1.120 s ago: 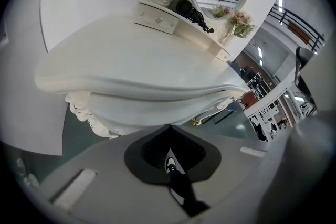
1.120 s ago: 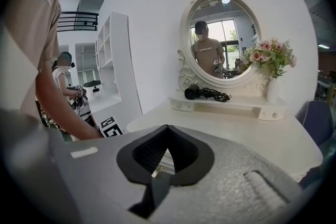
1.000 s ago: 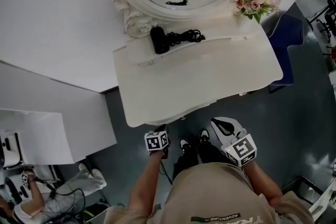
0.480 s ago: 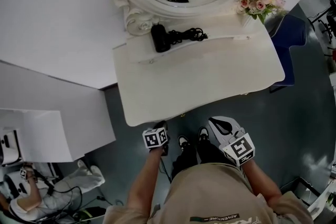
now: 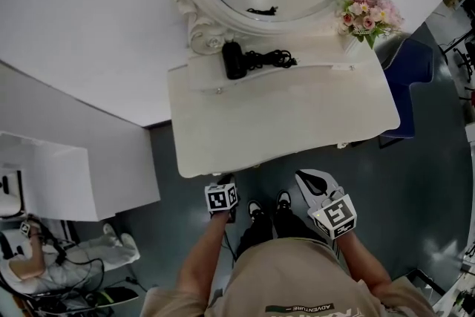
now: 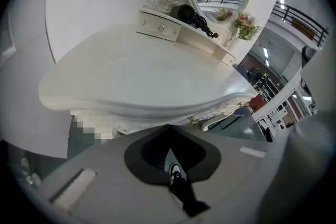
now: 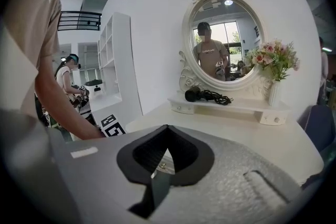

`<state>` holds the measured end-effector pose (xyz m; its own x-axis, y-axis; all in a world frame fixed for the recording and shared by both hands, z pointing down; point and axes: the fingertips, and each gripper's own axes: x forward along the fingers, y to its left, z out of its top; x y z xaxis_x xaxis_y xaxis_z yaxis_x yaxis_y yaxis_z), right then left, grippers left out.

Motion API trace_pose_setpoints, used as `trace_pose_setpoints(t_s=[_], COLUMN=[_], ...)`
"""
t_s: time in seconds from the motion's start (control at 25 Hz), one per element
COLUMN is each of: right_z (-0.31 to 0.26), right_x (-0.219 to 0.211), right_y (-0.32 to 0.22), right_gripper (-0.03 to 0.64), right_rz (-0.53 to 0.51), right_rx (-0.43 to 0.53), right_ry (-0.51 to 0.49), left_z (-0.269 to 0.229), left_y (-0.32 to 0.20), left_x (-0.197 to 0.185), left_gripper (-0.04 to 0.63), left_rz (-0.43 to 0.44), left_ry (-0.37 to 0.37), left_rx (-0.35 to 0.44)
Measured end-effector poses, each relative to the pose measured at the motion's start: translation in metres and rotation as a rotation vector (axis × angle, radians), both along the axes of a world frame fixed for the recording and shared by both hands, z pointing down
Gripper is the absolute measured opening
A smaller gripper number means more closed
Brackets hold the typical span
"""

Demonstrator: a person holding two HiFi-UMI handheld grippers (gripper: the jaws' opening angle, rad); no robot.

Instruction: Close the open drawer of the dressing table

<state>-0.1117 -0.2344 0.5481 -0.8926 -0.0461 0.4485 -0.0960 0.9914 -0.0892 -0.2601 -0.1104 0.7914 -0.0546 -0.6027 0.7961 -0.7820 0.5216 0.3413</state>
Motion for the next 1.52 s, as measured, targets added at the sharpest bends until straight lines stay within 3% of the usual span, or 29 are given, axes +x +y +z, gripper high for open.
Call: trace_pose_setpoints(t_s=[0.12, 0.36, 0.68, 0.8, 1.04, 1.24, 1.52], right_z=[0.001, -0.008, -0.032, -0.045, -0.088, -0.138, -0.183], right_x=[0.011, 0.028, 0.017, 0.015, 0.008, 0.004, 0.004], right_y=[0.002, 0.010, 0.005, 0.002, -0.003, 0.000, -0.002], right_gripper=[0.002, 0.002, 0.002, 0.002, 0.002, 0.002, 0.002], right_rz=[-0.004, -0.016, -0.076, -0.108, -0.133, -0.122, -0.103], right_rx=[0.018, 0.007, 0.058, 0.122, 0.163, 0.064, 0.054], right_ry=[0.011, -0.008, -0.045, -0.057, -0.123, -0.242, -0.350], left_z=[-0.015, -0.107, -0.229, -0.256, -0.302, -0.354, -0.408], left_y=[0.010, 0.015, 0.002, -0.001, -0.009, -0.011, -0.019], left_x=[0.013, 0.018, 0.020, 0.026, 0.028, 0.030, 0.027], left_gripper=[0.017, 0.017, 0.017, 0.017, 0.017, 0.017, 0.017], left_rz=[-0.018, -0.075, -0.039, -0.022, 0.006, 0.039, 0.054], left_ry=[-0.016, -0.091, -0.220, -0.231, -0.288, -0.424, -0.517], left_rx=[0.025, 0.206, 0.385, 0.438, 0.513, 0.558, 0.607])
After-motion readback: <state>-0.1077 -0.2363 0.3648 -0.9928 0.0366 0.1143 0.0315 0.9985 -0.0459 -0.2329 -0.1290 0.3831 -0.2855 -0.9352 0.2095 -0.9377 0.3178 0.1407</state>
